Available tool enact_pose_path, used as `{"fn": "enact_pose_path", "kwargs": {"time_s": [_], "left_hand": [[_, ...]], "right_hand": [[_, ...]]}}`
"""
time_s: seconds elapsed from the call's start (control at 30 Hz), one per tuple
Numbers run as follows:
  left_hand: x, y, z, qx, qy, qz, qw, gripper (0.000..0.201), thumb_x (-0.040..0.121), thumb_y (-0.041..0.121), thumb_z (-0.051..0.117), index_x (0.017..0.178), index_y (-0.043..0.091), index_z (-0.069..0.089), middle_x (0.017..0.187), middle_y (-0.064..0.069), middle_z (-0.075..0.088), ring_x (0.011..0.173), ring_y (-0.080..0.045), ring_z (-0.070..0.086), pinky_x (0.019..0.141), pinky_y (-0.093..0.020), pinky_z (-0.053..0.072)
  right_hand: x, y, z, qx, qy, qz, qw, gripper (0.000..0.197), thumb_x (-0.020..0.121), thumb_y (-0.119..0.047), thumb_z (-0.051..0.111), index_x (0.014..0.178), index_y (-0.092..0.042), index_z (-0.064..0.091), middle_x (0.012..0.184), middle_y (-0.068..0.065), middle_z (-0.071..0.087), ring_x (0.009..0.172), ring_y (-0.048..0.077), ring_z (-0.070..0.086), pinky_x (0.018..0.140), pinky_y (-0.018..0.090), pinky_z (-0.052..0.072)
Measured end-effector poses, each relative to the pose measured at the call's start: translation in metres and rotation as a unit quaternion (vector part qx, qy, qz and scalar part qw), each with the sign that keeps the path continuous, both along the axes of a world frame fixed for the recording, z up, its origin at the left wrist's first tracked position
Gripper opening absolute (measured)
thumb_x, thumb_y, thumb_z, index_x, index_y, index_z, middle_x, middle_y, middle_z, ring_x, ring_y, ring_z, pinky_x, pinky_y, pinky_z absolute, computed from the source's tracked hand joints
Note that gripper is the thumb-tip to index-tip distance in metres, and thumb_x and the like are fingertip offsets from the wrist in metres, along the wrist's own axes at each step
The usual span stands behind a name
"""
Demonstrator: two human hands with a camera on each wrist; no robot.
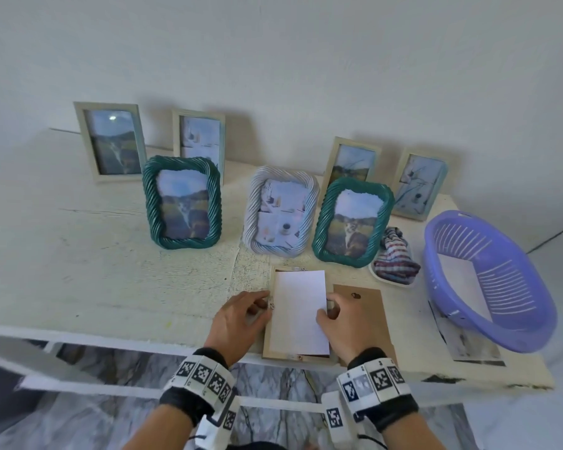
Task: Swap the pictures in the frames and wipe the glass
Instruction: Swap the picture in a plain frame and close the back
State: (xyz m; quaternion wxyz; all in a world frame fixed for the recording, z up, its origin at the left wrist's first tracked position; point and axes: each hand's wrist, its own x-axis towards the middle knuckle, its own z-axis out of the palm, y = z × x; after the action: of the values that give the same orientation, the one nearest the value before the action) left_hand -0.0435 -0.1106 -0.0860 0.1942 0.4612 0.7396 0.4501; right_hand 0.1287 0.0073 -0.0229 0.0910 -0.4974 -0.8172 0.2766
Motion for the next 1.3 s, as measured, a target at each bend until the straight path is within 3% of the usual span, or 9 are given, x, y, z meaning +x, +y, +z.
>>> {"fn": "enact_pose_path", "kwargs": {"time_s": [0.17, 0.23, 0.3, 0.43, 0.6, 0.73, 0.9, 1.1, 1.3], "left_hand": [[-0.001, -0.001, -0.001, -0.014, -0.001, -0.001, 1.000, 0.046, 0.079, 0.049, 0.056, 0.118, 0.024, 0.066, 0.091, 0.017, 0.064, 0.085, -0.006, 0.059, 0.080, -0.033, 0.053], [-0.001, -0.001, -0.001, -0.020, 0.004, -0.004, 1.000, 0.051, 0.077, 0.055, 0.050, 0.118, 0.027, 0.065, 0.092, 0.018, 0.064, 0.085, -0.004, 0.059, 0.080, -0.032, 0.053], [-0.002, -0.001, -0.002, -0.021, 0.009, -0.002, 1.000, 0.047, 0.080, 0.052, 0.054, 0.118, 0.028, 0.065, 0.091, 0.019, 0.063, 0.085, -0.004, 0.059, 0.079, -0.032, 0.054], [-0.002, -0.001, -0.003, -0.015, 0.011, -0.003, 1.000, 0.040, 0.082, 0.044, 0.059, 0.117, 0.027, 0.065, 0.092, 0.019, 0.064, 0.085, -0.005, 0.060, 0.079, -0.033, 0.054], [-0.002, 0.000, -0.004, -0.012, 0.013, -0.005, 1.000, 0.035, 0.084, 0.037, 0.064, 0.117, 0.027, 0.064, 0.092, 0.018, 0.064, 0.085, -0.005, 0.060, 0.078, -0.032, 0.054], [-0.003, 0.000, -0.005, -0.009, 0.011, -0.007, 1.000, 0.031, 0.086, 0.031, 0.068, 0.117, 0.027, 0.065, 0.092, 0.016, 0.065, 0.084, -0.006, 0.060, 0.079, -0.033, 0.054], [-0.003, 0.000, -0.008, -0.014, 0.012, -0.009, 1.000, 0.039, 0.082, 0.042, 0.059, 0.118, 0.028, 0.064, 0.092, 0.019, 0.063, 0.085, -0.005, 0.059, 0.079, -0.031, 0.053], [-0.003, 0.000, -0.009, -0.008, 0.016, -0.004, 1.000, 0.037, 0.082, 0.039, 0.060, 0.117, 0.028, 0.065, 0.092, 0.020, 0.063, 0.085, -0.005, 0.059, 0.079, -0.030, 0.053], [-0.003, 0.000, -0.008, -0.005, 0.020, -0.003, 1.000, 0.031, 0.087, 0.028, 0.070, 0.117, 0.028, 0.064, 0.093, 0.018, 0.064, 0.086, -0.004, 0.059, 0.080, -0.026, 0.052]], "right_hand": [[-0.006, 0.003, -0.012, 0.020, -0.049, 0.000, 0.999, 0.025, 0.089, -0.030, 0.057, 0.111, -0.018, 0.061, 0.099, 0.002, 0.066, 0.080, 0.015, 0.058, 0.075, 0.031, 0.051], [-0.007, 0.002, -0.013, 0.017, -0.052, 0.008, 0.998, 0.033, 0.090, -0.031, 0.056, 0.121, -0.018, 0.057, 0.109, 0.004, 0.063, 0.089, 0.018, 0.059, 0.081, 0.033, 0.049], [-0.005, 0.002, -0.012, 0.019, -0.043, 0.015, 0.999, 0.040, 0.092, -0.031, 0.055, 0.131, -0.019, 0.052, 0.116, 0.004, 0.059, 0.096, 0.018, 0.058, 0.082, 0.029, 0.047], [0.013, 0.008, -0.006, 0.035, -0.015, 0.001, 0.999, 0.036, 0.094, -0.034, 0.054, 0.127, -0.020, 0.055, 0.107, 0.000, 0.062, 0.090, 0.015, 0.058, 0.074, 0.025, 0.048], [0.047, 0.021, -0.005, 0.069, -0.191, -0.032, 0.979, 0.051, 0.087, -0.051, 0.051, 0.128, -0.019, 0.049, 0.128, 0.007, 0.045, 0.113, 0.027, 0.044, 0.085, 0.035, 0.046], [0.062, 0.022, -0.010, 0.037, -0.177, -0.027, 0.983, 0.051, 0.088, -0.050, 0.055, 0.128, -0.020, 0.049, 0.132, 0.007, 0.039, 0.118, 0.026, 0.040, 0.092, 0.034, 0.043], [0.069, 0.031, -0.010, 0.028, -0.134, -0.028, 0.990, 0.043, 0.086, -0.040, 0.064, 0.122, -0.017, 0.058, 0.130, 0.006, 0.040, 0.116, 0.026, 0.041, 0.095, 0.030, 0.038], [0.056, 0.036, 0.003, 0.115, -0.071, -0.090, 0.987, 0.039, 0.077, -0.038, 0.072, 0.102, -0.010, 0.062, 0.119, 0.009, 0.042, 0.107, 0.029, 0.039, 0.083, 0.033, 0.038], [0.015, 0.009, 0.005, 0.154, -0.035, 0.015, 0.987, 0.039, 0.075, -0.043, 0.070, 0.097, -0.011, 0.061, 0.106, 0.003, 0.042, 0.094, 0.020, 0.032, 0.077, 0.029, 0.042]]}}
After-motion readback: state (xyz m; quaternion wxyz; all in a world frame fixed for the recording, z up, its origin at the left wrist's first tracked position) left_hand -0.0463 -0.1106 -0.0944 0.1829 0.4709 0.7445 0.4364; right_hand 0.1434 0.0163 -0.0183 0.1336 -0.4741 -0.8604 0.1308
